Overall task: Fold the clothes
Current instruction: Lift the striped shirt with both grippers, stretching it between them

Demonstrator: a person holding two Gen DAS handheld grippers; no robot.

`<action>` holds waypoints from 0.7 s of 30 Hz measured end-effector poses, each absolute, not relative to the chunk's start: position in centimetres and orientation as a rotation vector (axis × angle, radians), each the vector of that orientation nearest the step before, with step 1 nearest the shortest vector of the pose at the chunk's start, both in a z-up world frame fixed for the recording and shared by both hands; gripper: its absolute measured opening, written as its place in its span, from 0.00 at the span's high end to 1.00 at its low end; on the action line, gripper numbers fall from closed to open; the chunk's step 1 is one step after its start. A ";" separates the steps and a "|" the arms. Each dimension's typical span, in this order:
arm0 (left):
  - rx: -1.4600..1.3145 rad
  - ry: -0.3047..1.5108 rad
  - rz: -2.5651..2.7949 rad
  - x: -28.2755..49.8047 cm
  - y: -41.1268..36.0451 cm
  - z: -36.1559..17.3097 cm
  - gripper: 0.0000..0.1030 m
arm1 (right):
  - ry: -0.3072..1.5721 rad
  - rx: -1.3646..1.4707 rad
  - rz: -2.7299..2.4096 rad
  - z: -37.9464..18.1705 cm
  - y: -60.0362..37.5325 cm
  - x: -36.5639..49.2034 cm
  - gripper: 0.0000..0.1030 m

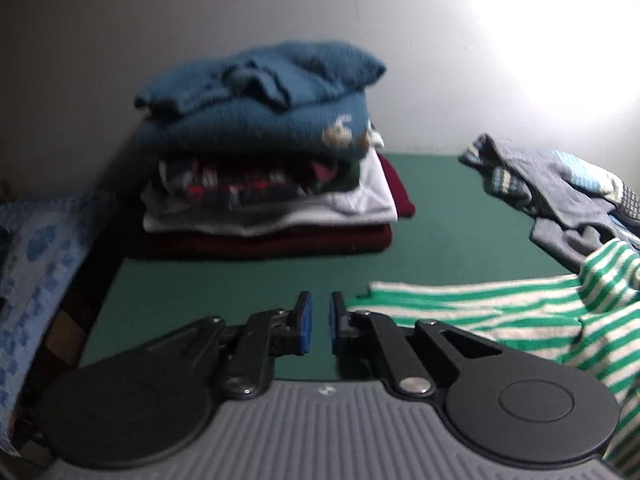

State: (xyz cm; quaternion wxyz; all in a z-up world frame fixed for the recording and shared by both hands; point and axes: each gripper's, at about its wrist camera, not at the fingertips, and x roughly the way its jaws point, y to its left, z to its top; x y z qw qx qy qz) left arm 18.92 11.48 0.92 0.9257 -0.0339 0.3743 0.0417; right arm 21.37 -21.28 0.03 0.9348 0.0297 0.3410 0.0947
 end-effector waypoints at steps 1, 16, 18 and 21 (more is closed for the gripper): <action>-0.084 0.797 0.066 18.9 11.6 0.1 0.86 | 0.733 0.064 0.185 -0.8 -21.4 21.6 0.78; -0.116 0.847 0.001 23.4 8.2 -6.0 0.28 | 0.788 0.436 0.069 -4.2 -25.3 24.5 0.49; -0.102 0.841 -0.022 23.7 7.4 -5.6 0.64 | 0.781 0.442 0.069 -3.9 -24.7 24.7 0.76; -0.070 0.840 -0.037 23.9 6.4 -4.8 0.87 | 0.744 0.427 0.106 -2.4 -24.4 24.0 0.84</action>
